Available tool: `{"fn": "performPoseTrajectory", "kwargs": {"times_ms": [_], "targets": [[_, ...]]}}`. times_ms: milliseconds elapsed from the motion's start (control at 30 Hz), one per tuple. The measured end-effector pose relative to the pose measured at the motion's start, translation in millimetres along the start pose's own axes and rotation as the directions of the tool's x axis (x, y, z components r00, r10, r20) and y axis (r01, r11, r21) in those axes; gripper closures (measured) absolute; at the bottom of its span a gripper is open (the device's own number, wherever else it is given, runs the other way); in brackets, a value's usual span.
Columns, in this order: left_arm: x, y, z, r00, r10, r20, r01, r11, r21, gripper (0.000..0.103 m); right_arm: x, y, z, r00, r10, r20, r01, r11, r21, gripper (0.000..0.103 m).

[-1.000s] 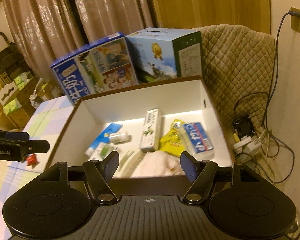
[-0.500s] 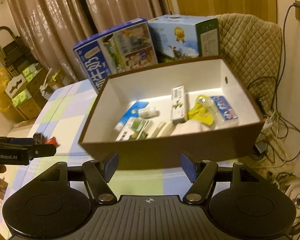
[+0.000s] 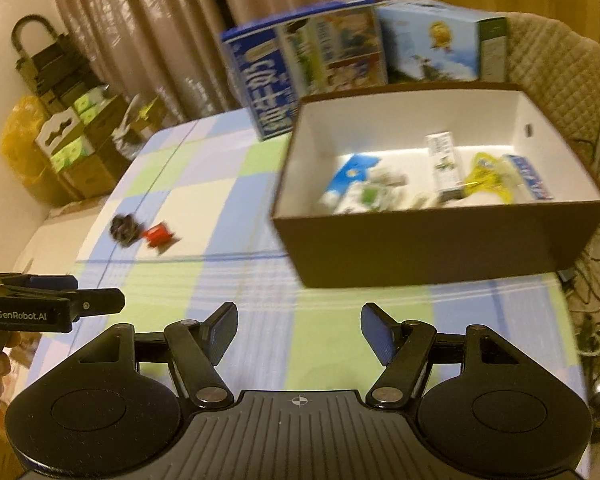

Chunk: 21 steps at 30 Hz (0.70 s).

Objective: Organize objects
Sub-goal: 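Withdraw both open tools from the box toward the scrunchie and red packet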

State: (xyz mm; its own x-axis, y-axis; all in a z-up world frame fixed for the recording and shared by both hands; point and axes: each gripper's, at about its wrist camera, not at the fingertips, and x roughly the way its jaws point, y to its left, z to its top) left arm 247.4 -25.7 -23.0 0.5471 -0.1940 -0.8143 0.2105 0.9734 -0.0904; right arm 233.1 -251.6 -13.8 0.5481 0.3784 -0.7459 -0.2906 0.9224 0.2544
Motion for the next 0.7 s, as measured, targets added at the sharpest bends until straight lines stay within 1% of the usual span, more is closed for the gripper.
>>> {"fn": "performPoseTrajectory", "kwargs": {"times_ms": [267,700], "targets": [[-11,52,-21,0.999,0.045,-0.022,-0.046,0.998,-0.043,0.011,31,56,-13,0.998,0.046,-0.052,-0.048,0.998,-0.043,0.037],[-12,123,-37,0.994,0.095,-0.057,-0.101,0.988,-0.113,0.011,84,118,-24,0.988,0.070,-0.140,-0.083,0.993,-0.088,0.037]]}}
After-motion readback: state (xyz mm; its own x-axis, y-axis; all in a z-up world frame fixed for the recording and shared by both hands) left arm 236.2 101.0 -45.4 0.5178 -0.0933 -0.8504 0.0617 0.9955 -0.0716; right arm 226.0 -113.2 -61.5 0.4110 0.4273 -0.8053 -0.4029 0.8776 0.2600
